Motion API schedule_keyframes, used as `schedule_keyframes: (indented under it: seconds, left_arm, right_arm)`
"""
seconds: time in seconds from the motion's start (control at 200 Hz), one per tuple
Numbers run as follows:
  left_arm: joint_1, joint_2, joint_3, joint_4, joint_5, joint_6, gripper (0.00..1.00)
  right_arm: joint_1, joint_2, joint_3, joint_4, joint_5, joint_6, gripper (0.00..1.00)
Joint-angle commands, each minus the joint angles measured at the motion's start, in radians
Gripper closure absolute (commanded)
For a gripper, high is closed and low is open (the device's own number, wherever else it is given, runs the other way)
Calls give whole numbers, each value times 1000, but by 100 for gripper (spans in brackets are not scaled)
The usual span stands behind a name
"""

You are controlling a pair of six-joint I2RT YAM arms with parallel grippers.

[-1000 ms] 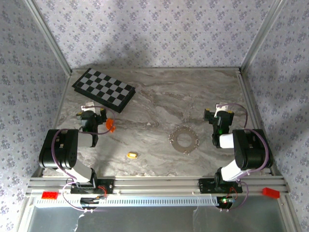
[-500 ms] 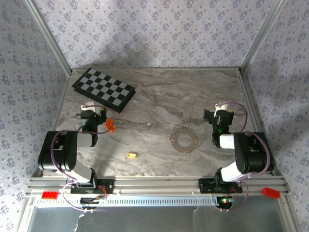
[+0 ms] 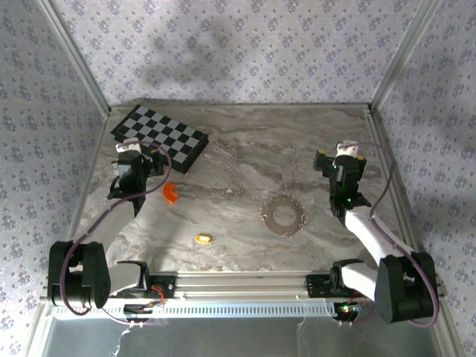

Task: Put the keys on the keyring

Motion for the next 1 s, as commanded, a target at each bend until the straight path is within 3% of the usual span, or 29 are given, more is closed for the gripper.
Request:
schedule_keyframes:
  seconds: [0.0,0.105,0.25,0.425,0.62,0.88,0.994]
  left_arm:
    - [-3,-56,52,-253,30,-144,0]
    - [-37,-88,87,-339,114,-165,0]
    - [-143,-111,142,-438,163,-121,0]
    - [-262,-124,186,-498,273,-102,0]
    - [-397,-42,153,-348,463,-183,0]
    - [-480,98,155,-234,580,-200,0]
    - [-534,145,176,-247,569,-189,0]
  right_arm:
    - [2,-53,101,-358,45,178,0]
    - [10,-76,174,-546,33,262,0]
    - [49,-85,233,-706,-28,255,0]
    - [99,-123,235,-785,-146,256,1]
    - [104,-163,213,-814,-306,266,0]
    - [109,-136,210,-863,-377,246,0]
    - [110,-142,184,-841,-433,263,0]
